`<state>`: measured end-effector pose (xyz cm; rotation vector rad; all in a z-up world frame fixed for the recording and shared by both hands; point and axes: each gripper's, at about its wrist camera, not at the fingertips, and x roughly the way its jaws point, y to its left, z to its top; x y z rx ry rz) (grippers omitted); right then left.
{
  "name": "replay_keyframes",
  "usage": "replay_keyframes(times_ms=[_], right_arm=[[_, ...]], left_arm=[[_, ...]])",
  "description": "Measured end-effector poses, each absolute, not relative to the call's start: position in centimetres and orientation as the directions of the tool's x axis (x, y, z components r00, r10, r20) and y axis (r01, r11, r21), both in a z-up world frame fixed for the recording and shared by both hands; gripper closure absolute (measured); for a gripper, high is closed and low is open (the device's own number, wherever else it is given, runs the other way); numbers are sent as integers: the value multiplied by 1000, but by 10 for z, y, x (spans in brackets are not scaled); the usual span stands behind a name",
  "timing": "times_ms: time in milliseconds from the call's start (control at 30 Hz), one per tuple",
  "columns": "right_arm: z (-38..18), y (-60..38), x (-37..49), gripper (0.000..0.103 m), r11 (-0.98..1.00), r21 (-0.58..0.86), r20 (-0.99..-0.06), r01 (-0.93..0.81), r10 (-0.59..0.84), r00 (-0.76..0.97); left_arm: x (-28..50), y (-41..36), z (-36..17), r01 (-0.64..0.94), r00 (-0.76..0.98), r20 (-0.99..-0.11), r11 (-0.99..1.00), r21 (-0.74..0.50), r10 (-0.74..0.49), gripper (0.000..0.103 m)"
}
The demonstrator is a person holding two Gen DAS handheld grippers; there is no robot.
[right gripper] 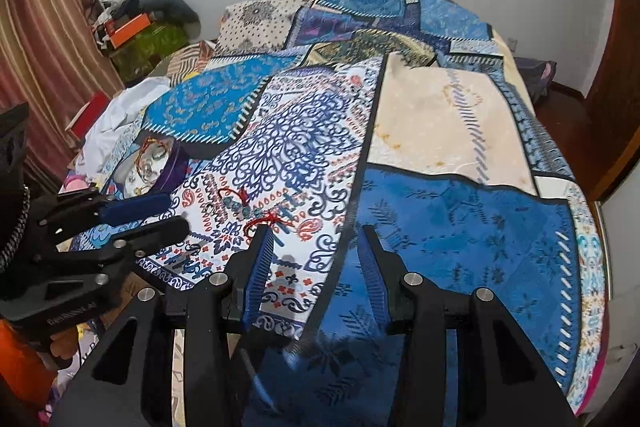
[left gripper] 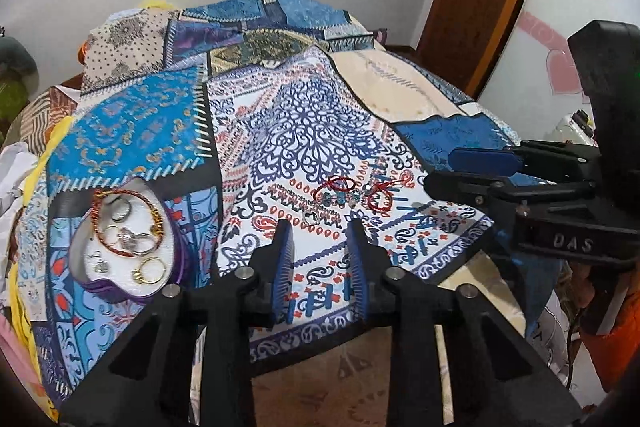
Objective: Organize jewelry
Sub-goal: 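Move the right gripper back to the remaining jewelry on the cloth, then grasp the red string bracelet with turquoise beads using the right gripper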
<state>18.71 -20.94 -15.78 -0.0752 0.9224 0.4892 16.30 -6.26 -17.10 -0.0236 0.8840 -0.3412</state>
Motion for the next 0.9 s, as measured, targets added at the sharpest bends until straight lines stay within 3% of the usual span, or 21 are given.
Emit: replay_keyframes(times_ms=[367, 500, 900], right_arm=[[-166, -199, 192, 63, 871, 148, -792, -469, 388, 470], [-165, -193, 192, 63, 863, 136, -789, -486, 391, 474], [-167, -165, 197, 63, 823, 147, -792, -549, 431, 433]], left_arm=[[179, -61, -186, 270, 570, -752, 940, -207, -330, 84], [180, -62, -189, 265, 579, -748, 943, -202, -323, 94], [167, -41, -179, 215, 610, -733, 953, -213, -301, 94]])
